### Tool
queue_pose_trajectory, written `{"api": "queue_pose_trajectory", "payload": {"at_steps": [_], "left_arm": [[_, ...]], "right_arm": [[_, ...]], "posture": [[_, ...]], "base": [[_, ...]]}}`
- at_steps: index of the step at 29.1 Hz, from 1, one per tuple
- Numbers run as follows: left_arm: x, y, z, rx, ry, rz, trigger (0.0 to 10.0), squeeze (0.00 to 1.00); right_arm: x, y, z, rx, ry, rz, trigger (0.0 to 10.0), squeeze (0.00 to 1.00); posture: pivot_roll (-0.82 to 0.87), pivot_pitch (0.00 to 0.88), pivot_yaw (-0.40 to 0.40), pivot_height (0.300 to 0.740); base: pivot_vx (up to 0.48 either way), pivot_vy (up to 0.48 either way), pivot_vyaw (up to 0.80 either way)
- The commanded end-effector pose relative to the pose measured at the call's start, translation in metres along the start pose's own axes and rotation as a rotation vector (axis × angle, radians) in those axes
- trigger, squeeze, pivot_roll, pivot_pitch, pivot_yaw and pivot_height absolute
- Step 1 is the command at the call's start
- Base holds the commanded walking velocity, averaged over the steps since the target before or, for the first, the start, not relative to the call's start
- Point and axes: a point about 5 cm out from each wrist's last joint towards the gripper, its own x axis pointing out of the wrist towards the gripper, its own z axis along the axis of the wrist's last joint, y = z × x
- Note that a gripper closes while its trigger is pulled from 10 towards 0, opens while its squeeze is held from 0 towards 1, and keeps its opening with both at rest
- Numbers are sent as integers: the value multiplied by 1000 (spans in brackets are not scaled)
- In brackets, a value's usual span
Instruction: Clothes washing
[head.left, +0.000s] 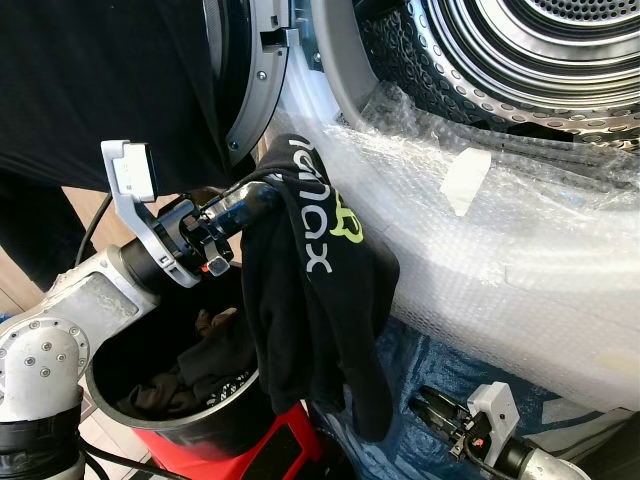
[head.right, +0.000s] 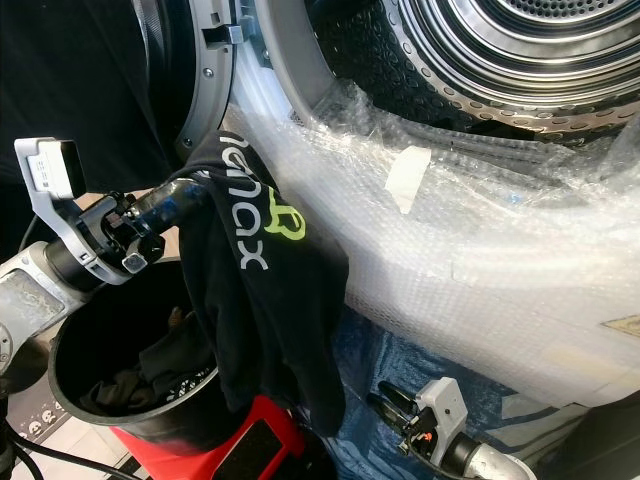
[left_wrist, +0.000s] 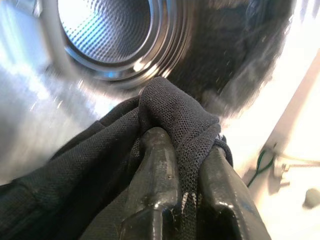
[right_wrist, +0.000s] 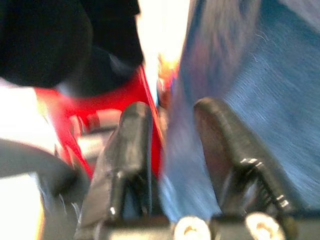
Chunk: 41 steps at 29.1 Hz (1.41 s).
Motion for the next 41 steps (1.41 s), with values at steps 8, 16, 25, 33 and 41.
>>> {"api": "queue_pose_trajectory", "payload": {"at_steps": [8, 16, 25, 33, 41], "left_arm": [[1, 4, -20, 43, 122, 23, 0, 0], [2, 7, -49, 26, 239, 17, 0, 0], [0, 13, -77, 34, 367, 36, 0, 0], [3, 11, -95, -3, 388, 14, 0, 0], [10, 3, -108, -49, 386, -30, 0, 0]], "right_arm": [[-4, -6, 33, -1, -198, -31, 10000, 0], [-6, 6, 46, 35, -255, 79, 10000, 1000], [-13, 23, 35, 48, -141, 198, 10000, 1000], [3, 32, 49, 67, -209, 224, 10000, 1000], [11, 43, 52, 65, -191, 254, 10000, 1000]], "posture": [[151, 136, 80, 740], [155, 134, 80, 740], [146, 139, 81, 740], [145, 141, 83, 740], [148, 145, 77, 740]], "base": [[0, 0, 0], [0, 0, 0], [0, 0, 0], [0, 0, 0], [0, 0, 0]]}}
